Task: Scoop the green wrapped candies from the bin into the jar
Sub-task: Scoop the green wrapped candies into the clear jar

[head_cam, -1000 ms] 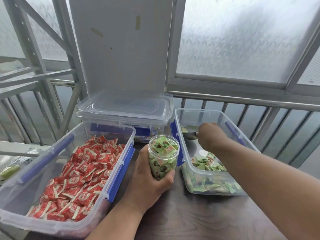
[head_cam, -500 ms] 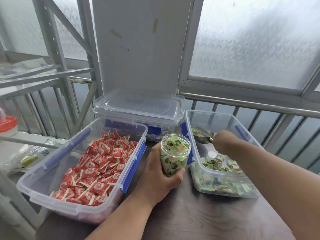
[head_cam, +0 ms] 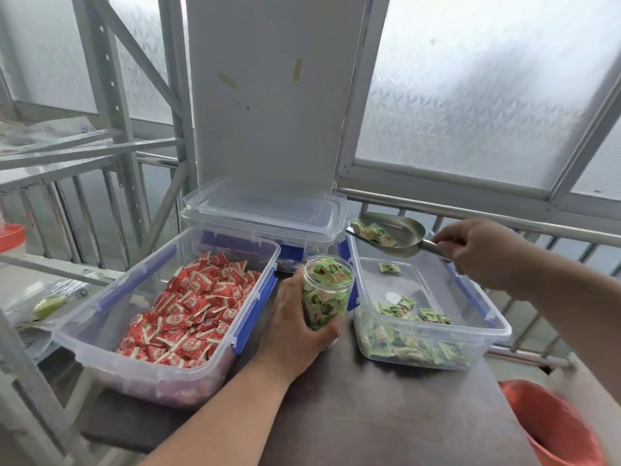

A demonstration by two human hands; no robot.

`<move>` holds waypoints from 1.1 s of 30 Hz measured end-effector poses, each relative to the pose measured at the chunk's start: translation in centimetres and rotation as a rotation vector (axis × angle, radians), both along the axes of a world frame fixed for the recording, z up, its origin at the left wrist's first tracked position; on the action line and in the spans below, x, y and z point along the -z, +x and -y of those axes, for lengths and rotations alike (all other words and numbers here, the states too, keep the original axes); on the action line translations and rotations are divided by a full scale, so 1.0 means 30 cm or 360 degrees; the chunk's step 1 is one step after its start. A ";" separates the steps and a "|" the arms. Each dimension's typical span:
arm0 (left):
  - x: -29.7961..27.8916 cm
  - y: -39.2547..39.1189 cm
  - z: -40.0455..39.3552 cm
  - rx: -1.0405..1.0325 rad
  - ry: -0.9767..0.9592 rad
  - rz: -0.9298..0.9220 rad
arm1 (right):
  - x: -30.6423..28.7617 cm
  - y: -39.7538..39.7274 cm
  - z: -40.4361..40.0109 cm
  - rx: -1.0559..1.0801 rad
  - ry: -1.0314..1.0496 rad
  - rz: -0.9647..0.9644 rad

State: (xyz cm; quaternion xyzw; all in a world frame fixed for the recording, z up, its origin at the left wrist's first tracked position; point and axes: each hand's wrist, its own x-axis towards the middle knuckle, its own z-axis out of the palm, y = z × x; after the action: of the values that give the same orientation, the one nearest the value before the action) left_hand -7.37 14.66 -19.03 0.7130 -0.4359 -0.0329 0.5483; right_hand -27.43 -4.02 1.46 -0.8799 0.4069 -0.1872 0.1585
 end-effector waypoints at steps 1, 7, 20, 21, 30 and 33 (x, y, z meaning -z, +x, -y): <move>-0.003 -0.003 -0.002 -0.0008 0.0009 0.0005 | -0.013 -0.008 -0.026 -0.0046 0.0002 -0.0008; -0.033 -0.020 -0.014 -0.0015 -0.0042 0.0127 | -0.043 -0.008 -0.143 -0.0224 -0.0252 -0.0215; -0.152 -0.007 -0.003 -0.0091 -0.0109 0.1054 | -0.014 0.006 -0.164 -0.0278 -0.0631 -0.0202; -0.161 -0.007 -0.004 -0.0092 -0.0088 0.1034 | -0.014 0.004 -0.166 -0.0291 -0.0650 -0.0191; -0.243 -0.013 0.008 -0.0052 0.0155 0.1072 | -0.039 -0.009 -0.192 -0.0393 -0.0771 -0.0179; -0.232 -0.012 0.002 -0.0072 0.0116 0.1055 | -0.043 -0.025 -0.177 -0.0346 -0.0806 -0.0193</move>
State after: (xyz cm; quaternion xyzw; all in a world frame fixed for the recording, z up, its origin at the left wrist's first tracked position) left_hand -7.73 14.59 -12.07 0.7135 -0.5730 0.1975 0.3515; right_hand -28.18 1.30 2.75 -0.9396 0.2590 -0.2119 -0.0719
